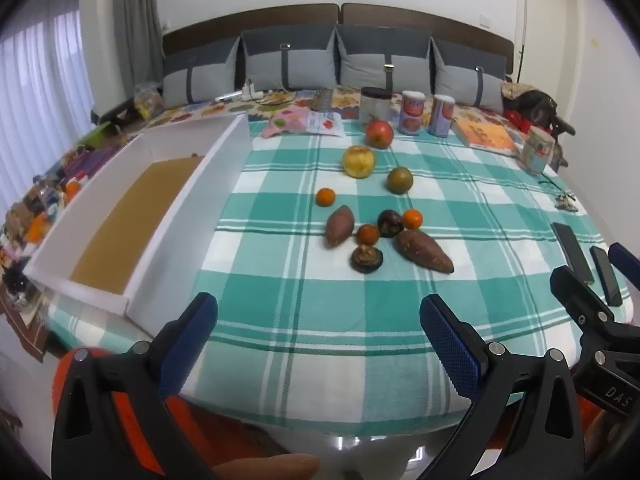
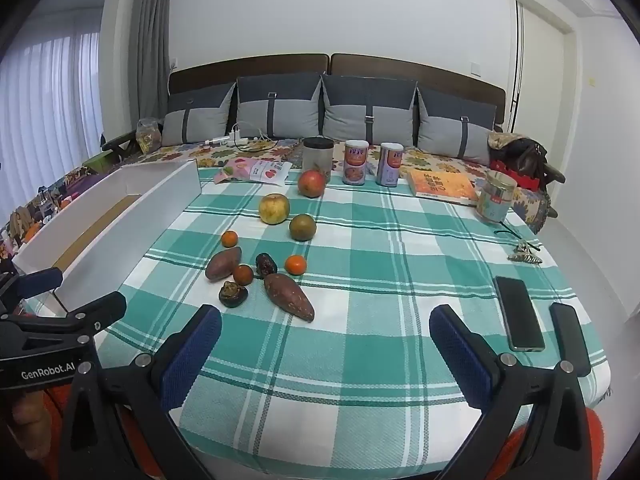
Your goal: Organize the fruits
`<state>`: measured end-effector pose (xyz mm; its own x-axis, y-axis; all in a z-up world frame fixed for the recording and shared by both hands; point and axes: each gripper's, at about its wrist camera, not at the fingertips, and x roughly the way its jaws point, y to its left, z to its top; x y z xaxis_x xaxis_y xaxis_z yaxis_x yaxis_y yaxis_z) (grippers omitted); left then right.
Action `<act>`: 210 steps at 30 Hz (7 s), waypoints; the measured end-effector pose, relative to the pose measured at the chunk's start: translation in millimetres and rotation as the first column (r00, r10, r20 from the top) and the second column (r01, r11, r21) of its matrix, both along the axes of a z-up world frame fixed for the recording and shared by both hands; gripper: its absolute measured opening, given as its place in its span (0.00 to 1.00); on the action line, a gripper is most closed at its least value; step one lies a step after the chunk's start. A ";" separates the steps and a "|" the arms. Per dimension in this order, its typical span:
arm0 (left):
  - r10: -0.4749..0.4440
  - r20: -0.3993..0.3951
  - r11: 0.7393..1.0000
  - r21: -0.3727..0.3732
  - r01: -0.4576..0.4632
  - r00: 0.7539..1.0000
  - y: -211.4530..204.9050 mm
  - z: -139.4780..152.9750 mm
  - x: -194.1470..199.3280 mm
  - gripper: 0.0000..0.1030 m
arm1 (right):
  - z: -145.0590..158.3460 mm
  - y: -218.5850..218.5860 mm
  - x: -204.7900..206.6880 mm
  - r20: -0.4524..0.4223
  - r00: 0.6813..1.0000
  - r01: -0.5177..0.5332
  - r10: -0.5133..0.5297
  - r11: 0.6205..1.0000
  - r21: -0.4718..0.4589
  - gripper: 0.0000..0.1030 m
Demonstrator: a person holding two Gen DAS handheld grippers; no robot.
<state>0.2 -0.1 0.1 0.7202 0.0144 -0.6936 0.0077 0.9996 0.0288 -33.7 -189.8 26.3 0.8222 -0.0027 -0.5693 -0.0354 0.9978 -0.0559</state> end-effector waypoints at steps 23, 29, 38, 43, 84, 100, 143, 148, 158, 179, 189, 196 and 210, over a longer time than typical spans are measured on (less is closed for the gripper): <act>0.001 -0.019 1.000 -0.004 -0.001 1.000 -0.4 -12.5 1.9 0.99 | -3.4 1.1 2.4 -0.006 1.000 -0.005 0.005 1.000 0.004 1.00; -0.003 -0.018 1.000 0.002 0.003 1.000 -0.5 -14.1 2.1 0.99 | -3.3 -0.4 3.3 -0.006 1.000 -0.004 0.004 1.000 0.005 1.00; -0.010 -0.017 1.000 0.010 0.010 1.000 -4.1 -13.8 1.6 0.99 | -5.6 1.3 4.9 -0.015 1.000 -0.006 0.006 1.000 0.003 1.00; -0.010 -0.016 1.000 0.011 0.010 1.000 -4.4 -13.7 1.2 0.99 | -6.4 1.4 5.2 -0.014 1.000 -0.005 0.005 1.000 0.002 1.00; -0.009 -0.077 1.000 -0.009 0.008 0.997 3.0 -30.5 15.7 0.99 | -20.0 -0.6 12.7 -0.018 1.000 -0.024 0.024 0.999 0.024 1.00; -0.094 -0.221 0.995 0.011 0.099 0.971 -12.1 -94.9 90.2 0.99 | -79.7 -23.1 85.4 -0.240 0.957 -0.136 0.162 0.983 0.123 1.00; -0.312 -0.233 0.948 -0.143 0.284 0.921 -30.6 -129.4 152.1 0.80 | -144.8 -23.7 197.8 -0.561 0.732 -0.312 0.386 0.923 0.228 0.41; -0.287 -0.245 0.958 -0.083 0.275 0.926 -38.2 -134.1 154.7 0.42 | -138.3 -51.4 177.3 -0.559 0.756 -0.221 0.340 0.937 0.270 0.41; -0.326 -0.211 0.936 -0.210 0.283 0.922 5.4 -70.8 102.9 0.41 | -118.4 -37.8 150.6 -0.532 0.754 -0.176 0.384 0.899 0.400 0.41; 0.220 -0.217 0.967 -0.083 -0.242 0.951 289.9 -33.5 106.6 0.42 | -47.7 361.3 219.8 -0.394 0.573 -0.528 0.719 0.691 0.493 0.41; 0.243 -0.189 0.964 -0.062 -0.259 0.951 296.5 -26.8 103.4 0.65 | -31.0 358.1 233.4 -0.343 0.640 -0.554 0.688 0.722 0.415 0.50; 0.095 -0.066 0.979 -0.176 -0.105 0.993 244.8 0.4 114.3 0.81 | 16.9 260.2 212.2 -0.246 0.708 -0.564 0.662 0.739 0.369 0.67; -0.013 -0.181 0.991 0.129 0.037 0.983 156.7 -53.8 136.1 0.81 | -85.6 -5.0 93.8 -0.324 0.930 -0.172 0.175 0.984 0.038 0.76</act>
<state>136.2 156.6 -53.7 0.5856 0.0972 -0.8048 0.0500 0.9866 0.1555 60.2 -194.8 -59.3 0.5794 0.1296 -0.8046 -0.2229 0.9748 -0.0035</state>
